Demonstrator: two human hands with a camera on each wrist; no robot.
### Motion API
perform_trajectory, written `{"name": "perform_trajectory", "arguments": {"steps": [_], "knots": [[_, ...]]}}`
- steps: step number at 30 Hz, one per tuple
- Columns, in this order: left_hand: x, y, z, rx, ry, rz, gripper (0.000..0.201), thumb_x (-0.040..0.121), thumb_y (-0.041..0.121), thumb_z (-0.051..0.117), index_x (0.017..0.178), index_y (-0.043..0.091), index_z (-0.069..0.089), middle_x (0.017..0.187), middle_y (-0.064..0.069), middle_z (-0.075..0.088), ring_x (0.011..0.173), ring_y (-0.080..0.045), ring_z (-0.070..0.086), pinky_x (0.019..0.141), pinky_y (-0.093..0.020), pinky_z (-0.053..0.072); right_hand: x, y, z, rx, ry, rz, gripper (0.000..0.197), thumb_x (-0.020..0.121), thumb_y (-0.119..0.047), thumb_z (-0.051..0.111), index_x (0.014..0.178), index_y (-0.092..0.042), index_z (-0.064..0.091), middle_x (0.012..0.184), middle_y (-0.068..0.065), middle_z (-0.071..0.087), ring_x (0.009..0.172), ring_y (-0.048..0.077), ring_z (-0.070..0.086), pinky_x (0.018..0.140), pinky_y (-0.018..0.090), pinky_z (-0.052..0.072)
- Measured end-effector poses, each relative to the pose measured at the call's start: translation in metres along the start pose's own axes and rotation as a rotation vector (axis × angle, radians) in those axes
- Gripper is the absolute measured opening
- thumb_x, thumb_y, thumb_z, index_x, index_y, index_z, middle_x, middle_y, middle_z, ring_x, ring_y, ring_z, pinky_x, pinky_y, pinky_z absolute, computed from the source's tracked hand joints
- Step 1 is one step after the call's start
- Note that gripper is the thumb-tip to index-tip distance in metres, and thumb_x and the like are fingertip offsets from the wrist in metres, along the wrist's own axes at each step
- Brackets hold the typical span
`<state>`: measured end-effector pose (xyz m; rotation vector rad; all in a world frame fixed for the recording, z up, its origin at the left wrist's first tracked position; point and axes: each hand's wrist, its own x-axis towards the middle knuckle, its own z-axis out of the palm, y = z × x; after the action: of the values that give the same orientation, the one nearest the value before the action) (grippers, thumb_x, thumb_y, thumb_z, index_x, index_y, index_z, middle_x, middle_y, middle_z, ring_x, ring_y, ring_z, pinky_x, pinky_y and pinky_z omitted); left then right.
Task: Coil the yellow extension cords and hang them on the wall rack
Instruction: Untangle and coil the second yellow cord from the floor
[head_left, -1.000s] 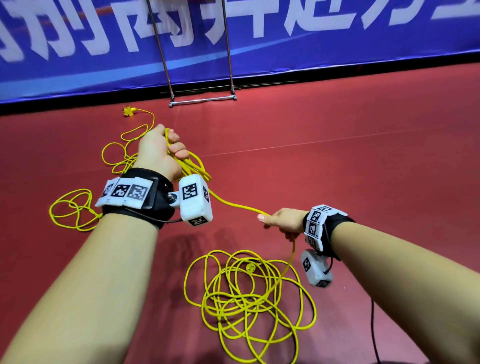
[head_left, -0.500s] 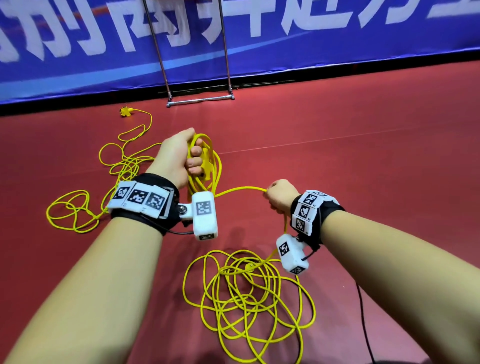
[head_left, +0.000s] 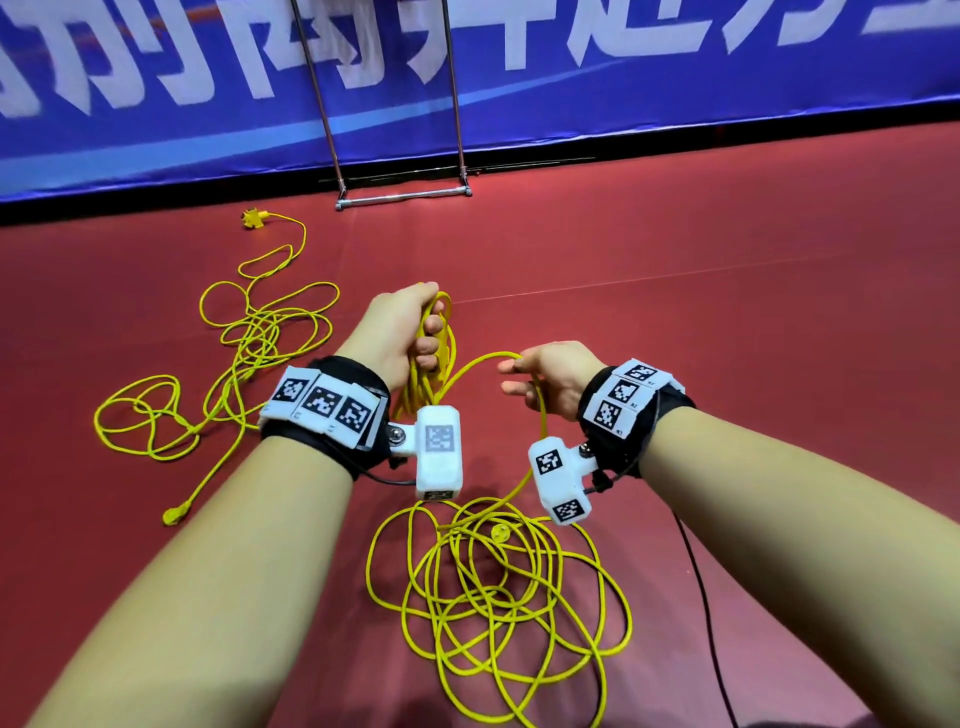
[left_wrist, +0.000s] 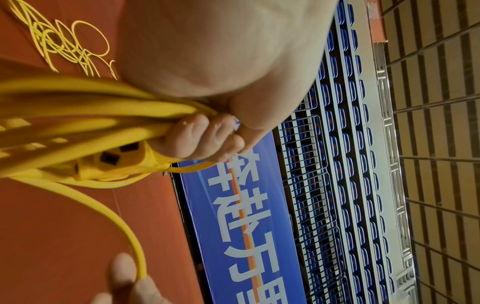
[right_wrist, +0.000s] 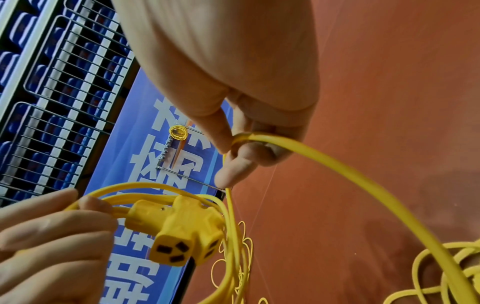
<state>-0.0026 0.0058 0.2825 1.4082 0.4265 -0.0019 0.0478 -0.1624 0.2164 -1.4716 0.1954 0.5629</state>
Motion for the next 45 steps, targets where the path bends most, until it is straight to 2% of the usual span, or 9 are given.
{"name": "perform_trajectory", "arguments": {"steps": [8,13,19,23,26,30,37,41,45], "knots": [[0.0,-0.014,0.012,0.046,-0.019,-0.029,0.028,0.1,0.027,0.047,0.074,0.017,0.048,0.054,0.003,0.041,0.035,-0.012,0.031,0.041,-0.016,0.026,-0.005,-0.007,0.008,0.153,-0.131,0.041,0.024,0.1,-0.002,0.041,0.078,-0.007,0.05,0.067,0.006,0.055,0.052,0.01,0.046,0.047,0.018,0.028],[0.001,-0.022,0.02,0.123,-0.012,-0.016,0.025,0.102,0.025,0.045,0.08,0.014,0.05,0.051,0.0,0.053,0.047,-0.018,0.051,0.043,-0.021,0.037,-0.011,-0.012,0.01,0.129,-0.252,0.107,0.016,0.093,-0.008,0.051,0.081,-0.009,0.061,0.066,0.003,0.053,0.058,0.014,0.051,0.052,0.023,0.044],[0.001,-0.031,0.023,0.13,-0.033,-0.051,0.022,0.104,0.028,0.042,0.096,0.011,0.052,0.059,-0.002,0.069,0.06,-0.022,0.06,0.055,-0.027,0.043,-0.012,-0.013,0.011,0.084,-0.402,0.085,0.031,0.077,0.0,0.035,0.074,-0.007,0.065,0.074,0.007,0.047,0.062,0.016,0.051,0.062,0.025,0.05],[0.005,-0.033,0.021,0.068,-0.014,-0.062,0.02,0.103,0.026,0.044,0.09,0.012,0.051,0.066,-0.007,0.072,0.06,-0.026,0.061,0.05,-0.025,0.046,-0.012,-0.013,0.011,0.062,-0.35,0.075,0.031,0.081,0.0,0.039,0.097,-0.005,0.065,0.079,0.008,0.046,0.065,0.018,0.052,0.068,0.029,0.052],[0.008,-0.033,0.019,0.006,0.011,-0.052,0.021,0.103,0.023,0.044,0.087,0.011,0.048,0.07,-0.013,0.073,0.069,-0.032,0.064,0.046,-0.024,0.046,-0.011,-0.01,0.011,-0.05,-0.349,0.006,0.038,0.085,0.001,0.04,0.11,-0.011,0.066,0.079,0.008,0.049,0.069,0.019,0.055,0.073,0.032,0.054],[0.012,-0.032,0.017,-0.107,0.076,-0.016,0.021,0.103,0.02,0.039,0.084,0.012,0.042,0.07,-0.013,0.073,0.079,-0.034,0.064,0.048,-0.025,0.038,-0.013,0.002,0.011,-0.216,-0.367,-0.067,0.02,0.092,0.004,0.048,0.091,-0.014,0.056,0.059,0.004,0.046,0.061,0.022,0.057,0.067,0.032,0.053],[0.022,-0.019,-0.003,-0.297,0.205,0.07,0.019,0.103,0.019,0.039,0.084,0.016,0.038,0.067,-0.011,0.073,0.073,-0.03,0.059,0.039,-0.02,0.036,-0.008,0.02,-0.003,-0.478,-0.534,-0.09,0.02,0.099,0.0,0.047,0.094,-0.009,0.065,0.071,0.009,0.062,0.069,0.02,0.062,0.072,0.029,0.048],[0.021,-0.012,-0.016,-0.283,0.208,0.038,0.022,0.105,0.023,0.038,0.084,0.016,0.041,0.059,-0.006,0.069,0.058,-0.025,0.066,0.043,-0.02,0.042,-0.009,0.018,-0.008,-0.379,-0.429,-0.166,0.015,0.1,-0.005,0.047,0.099,-0.011,0.061,0.067,0.005,0.064,0.073,0.025,0.065,0.071,0.032,0.049],[0.019,-0.013,-0.021,-0.239,0.18,-0.032,0.03,0.105,0.027,0.04,0.077,0.017,0.044,0.048,0.003,0.047,0.049,-0.017,0.053,0.048,-0.022,0.044,-0.016,-0.002,-0.001,-0.198,-0.223,-0.308,0.009,0.102,-0.012,0.047,0.095,-0.015,0.05,0.067,0.005,0.061,0.059,0.02,0.068,0.055,0.026,0.052]]}}
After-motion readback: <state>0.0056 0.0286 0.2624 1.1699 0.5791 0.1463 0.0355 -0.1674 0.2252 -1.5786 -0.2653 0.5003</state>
